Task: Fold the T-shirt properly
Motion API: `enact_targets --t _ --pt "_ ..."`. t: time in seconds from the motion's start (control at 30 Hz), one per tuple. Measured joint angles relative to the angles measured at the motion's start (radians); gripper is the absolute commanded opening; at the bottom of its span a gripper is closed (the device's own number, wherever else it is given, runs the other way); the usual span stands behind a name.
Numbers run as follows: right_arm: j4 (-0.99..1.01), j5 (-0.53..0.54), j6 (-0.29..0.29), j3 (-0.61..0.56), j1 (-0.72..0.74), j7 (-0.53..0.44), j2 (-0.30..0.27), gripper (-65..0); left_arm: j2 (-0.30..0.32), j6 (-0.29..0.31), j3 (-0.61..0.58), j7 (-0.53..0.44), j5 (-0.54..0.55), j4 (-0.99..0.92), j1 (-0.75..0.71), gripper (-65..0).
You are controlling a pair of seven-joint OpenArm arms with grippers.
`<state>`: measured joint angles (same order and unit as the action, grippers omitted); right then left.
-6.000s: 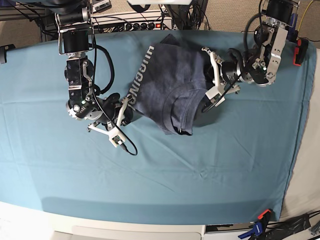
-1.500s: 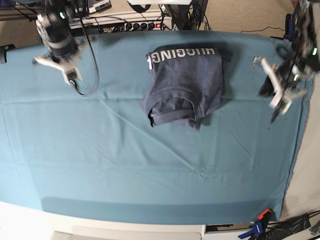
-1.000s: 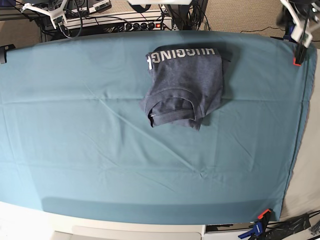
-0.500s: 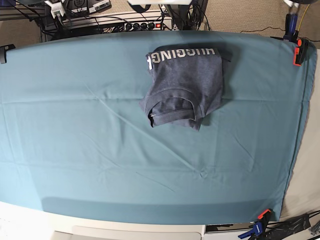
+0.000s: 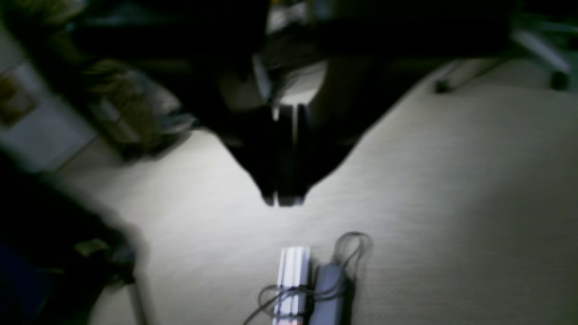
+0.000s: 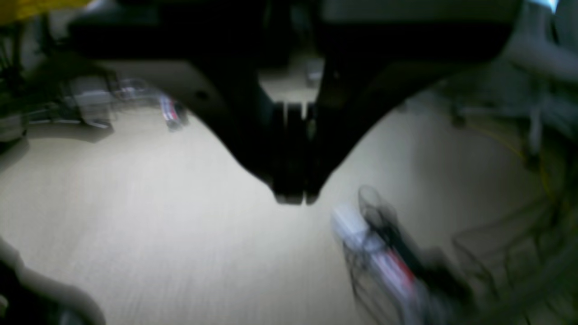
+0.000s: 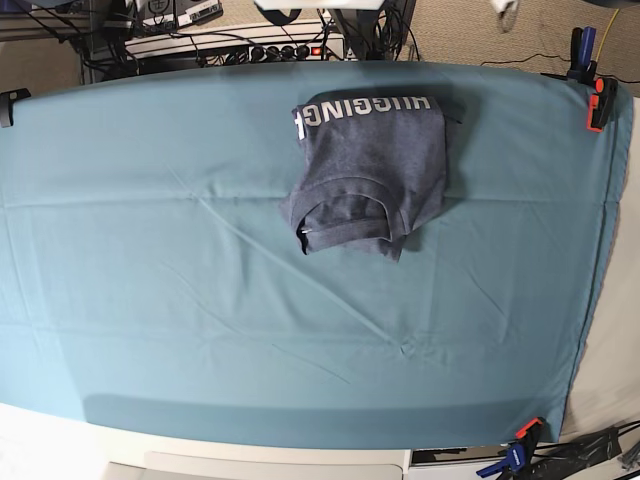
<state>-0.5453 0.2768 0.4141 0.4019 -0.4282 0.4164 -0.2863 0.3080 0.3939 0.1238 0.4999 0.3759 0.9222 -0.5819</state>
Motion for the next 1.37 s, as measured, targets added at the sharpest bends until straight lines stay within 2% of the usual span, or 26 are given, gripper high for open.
enact_targets --t 0.1,0.13,0.23,0.3,0.5,0.63,0.77,0.97,1.17,1.37 --pt "0.09 -0.101 -0.137 0.003 0.081 -0.152 0.023 -65.0 -0.003 -0.116 -0.141 -0.064 -0.114 -0.048 0.055 -65.0" --pt "0.113 -0.132 -0.157 0.002 0.104 -0.185 0.035 -65.0 -0.005 -0.164 -0.183 -0.113 -0.117 -0.063 0.066 -65.0" --pt "0.162 -0.191 -0.175 -0.001 0.165 -0.242 0.076 -65.0 -0.026 -0.335 -0.263 -0.275 -0.117 -0.113 0.097 -65.0" --pt "0.181 -0.195 -0.169 -0.03 0.198 -0.266 0.087 -65.0 -0.051 -0.383 -0.285 -0.301 -0.122 -0.151 0.128 -65.0" --pt "0.187 -0.19 -0.182 -0.146 0.235 -0.295 0.104 -65.0 -0.177 -0.383 -0.293 -0.314 -0.117 -0.298 0.253 -65.0" --pt "0.188 -0.191 -0.176 -0.198 0.237 -0.299 0.137 -65.0 -0.209 -0.391 -0.292 -0.314 -0.12 -0.33 0.301 -65.0" --pt "0.187 -0.191 -0.18 -0.206 0.237 -0.301 0.145 -65.0 -0.243 -0.396 -0.292 -0.309 -0.142 -0.329 0.337 -65.0" --pt "0.188 -0.19 -0.179 -0.206 0.237 -0.301 0.153 -65.0 -0.246 -0.398 -0.292 -0.31 -0.158 -0.329 0.353 -65.0" --pt "0.188 -0.19 -0.179 -0.206 0.237 -0.301 0.151 -65.0 -0.247 -0.397 -0.292 -0.207 -0.158 -0.325 0.352 -65.0" --pt "0.188 -0.19 -0.179 -0.206 0.237 -0.301 0.151 -65.0 -0.244 -0.398 -0.292 -0.194 -0.151 -0.287 0.347 -65.0"
